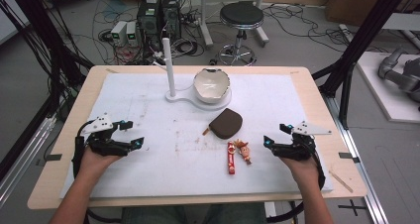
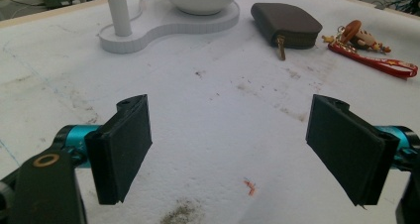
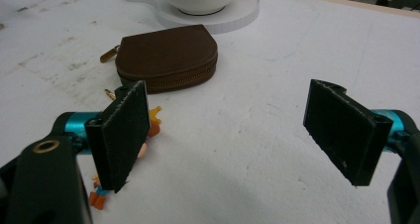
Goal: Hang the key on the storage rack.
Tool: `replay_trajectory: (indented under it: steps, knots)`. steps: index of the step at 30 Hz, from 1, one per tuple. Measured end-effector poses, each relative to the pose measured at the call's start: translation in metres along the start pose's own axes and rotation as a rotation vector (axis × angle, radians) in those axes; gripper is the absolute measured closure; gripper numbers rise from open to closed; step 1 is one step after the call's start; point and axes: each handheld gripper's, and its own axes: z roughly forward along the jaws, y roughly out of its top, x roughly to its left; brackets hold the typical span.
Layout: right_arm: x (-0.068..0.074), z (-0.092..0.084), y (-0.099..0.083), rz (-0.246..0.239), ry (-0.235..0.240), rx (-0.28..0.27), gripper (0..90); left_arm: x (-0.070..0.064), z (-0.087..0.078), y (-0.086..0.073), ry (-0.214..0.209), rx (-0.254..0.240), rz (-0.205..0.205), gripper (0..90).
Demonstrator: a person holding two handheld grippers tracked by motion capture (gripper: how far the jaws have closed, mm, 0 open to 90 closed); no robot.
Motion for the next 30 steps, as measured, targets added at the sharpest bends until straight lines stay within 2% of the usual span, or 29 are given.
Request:
replay_trajectory:
  steps: [9,12,30]
  knots:
    - [0.001,0.003,-0.001,-0.024,0.004,0.018,18.3,0.003,0.002,0.001,0.006,-0.002,0.001,17.7]
    - [0.006,0.0,-0.003,-0.026,0.005,0.024,18.3,0.004,0.003,0.003,-0.002,-0.017,0.0,17.7]
    - [0.014,0.002,0.0,-0.049,0.011,0.026,18.3,0.001,0.004,0.003,-0.002,-0.008,0.011,17.7]
